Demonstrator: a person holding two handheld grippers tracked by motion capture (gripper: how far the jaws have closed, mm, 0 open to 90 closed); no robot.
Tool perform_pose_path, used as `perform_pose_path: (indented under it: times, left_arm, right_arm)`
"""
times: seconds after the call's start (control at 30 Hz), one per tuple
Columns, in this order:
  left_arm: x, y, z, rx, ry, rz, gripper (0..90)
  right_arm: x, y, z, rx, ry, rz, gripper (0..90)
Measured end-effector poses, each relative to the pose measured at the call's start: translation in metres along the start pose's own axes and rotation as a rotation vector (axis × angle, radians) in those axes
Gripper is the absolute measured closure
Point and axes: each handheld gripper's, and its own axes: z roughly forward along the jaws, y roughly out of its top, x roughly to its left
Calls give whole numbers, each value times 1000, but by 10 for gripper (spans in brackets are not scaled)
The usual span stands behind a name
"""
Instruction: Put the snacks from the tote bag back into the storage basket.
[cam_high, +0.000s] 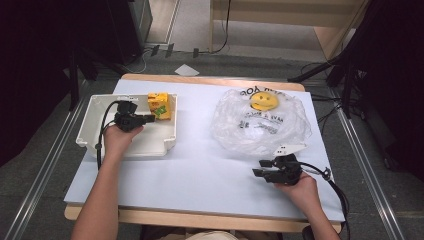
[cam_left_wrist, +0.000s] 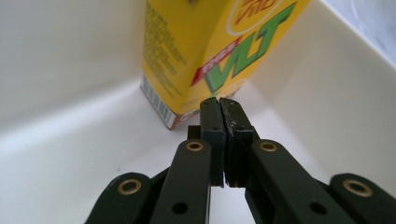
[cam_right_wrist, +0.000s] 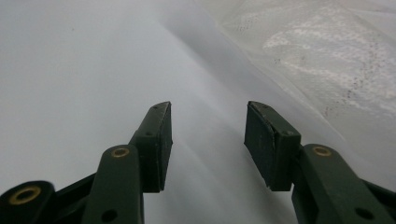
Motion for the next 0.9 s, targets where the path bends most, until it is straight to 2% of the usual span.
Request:
perform_pose_path:
  times: [0.23, 0.5, 0.63, 0.87, 0.9]
  left_arm:
    - [-9, 5, -10, 5, -36, 12, 872]
    - [-20, 10, -20, -18, -60, 33, 856]
    - [-26, 13, -23, -8, -71, 57, 845]
    - [-44, 20, -29, -11, -95, 94, 845]
    - [-46, 21, -29, -16, -108, 89, 842]
  right_arm:
    - [0, 0, 0, -1, -1, -1, 522]
    - [0, 0, 0, -2, -1, -1, 522]
    - [0, 0, 0, -3, 0, -2, 522]
    - [0, 0, 0, -4, 4, -2, 522]
    - [0, 1, 0, -4, 4, -2, 523]
